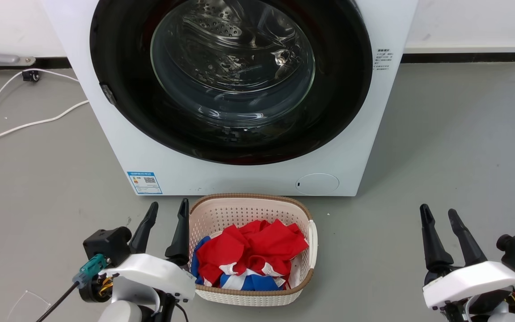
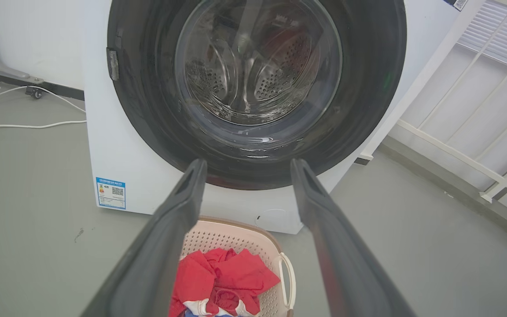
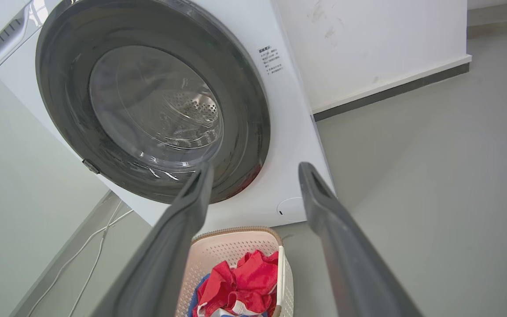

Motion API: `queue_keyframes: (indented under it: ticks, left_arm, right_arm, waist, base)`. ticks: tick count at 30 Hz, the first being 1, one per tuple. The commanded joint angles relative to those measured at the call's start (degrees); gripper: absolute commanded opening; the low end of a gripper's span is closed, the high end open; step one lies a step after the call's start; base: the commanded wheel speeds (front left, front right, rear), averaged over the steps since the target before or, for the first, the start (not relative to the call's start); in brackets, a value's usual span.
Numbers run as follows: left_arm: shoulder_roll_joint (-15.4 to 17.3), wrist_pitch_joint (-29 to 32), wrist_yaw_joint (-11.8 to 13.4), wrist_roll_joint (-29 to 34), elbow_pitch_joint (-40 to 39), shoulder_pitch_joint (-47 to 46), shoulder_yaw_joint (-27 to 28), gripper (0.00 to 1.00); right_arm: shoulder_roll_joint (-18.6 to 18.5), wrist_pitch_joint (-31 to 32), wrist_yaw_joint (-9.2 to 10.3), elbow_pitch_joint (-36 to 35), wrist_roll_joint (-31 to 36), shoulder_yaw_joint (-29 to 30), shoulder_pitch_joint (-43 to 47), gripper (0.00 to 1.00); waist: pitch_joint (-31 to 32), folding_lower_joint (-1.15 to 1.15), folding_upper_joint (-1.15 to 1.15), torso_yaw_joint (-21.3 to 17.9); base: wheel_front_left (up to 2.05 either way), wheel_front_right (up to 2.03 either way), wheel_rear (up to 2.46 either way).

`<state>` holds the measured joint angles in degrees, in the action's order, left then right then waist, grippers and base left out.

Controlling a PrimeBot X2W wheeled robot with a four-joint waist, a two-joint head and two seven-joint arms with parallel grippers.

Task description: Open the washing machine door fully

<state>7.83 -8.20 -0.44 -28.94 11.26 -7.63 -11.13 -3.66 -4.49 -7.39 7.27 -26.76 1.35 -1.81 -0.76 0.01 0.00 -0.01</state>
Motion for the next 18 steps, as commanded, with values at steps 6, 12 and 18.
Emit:
queue_keyframes:
  ticks: [6, 12, 18]
  left_arm:
    - [0.5, -1.2, 1.0, 3.1, -0.2, -1.3, -0.6, 1.00]
    - [0.6, -2.0, 1.5, 5.8, -0.3, -1.1, -0.8, 1.00]
    - [0.6, -2.7, 1.8, 8.6, -0.3, -1.2, -0.9, 1.00]
  right_arm:
    - [0.2, -0.7, -0.10, -1.3, 4.5, 0.0, 0.3, 1.00]
    - [0.4, -1.2, -0.11, -1.5, 7.9, -0.1, 0.6, 1.00]
    - [0.5, -1.5, -0.12, -1.7, 10.7, -0.2, 0.8, 1.00]
  waist:
    - [0.0, -0.01, 0.00, 0.1]
    - [0.0, -0.01, 0.00, 0.2]
    - [0.0, -0.01, 0.00, 0.2]
  base:
    - [0.00, 0.00, 0.00]
    - [0.00, 0.00, 0.00]
    - [0.00, 0.00, 0.00]
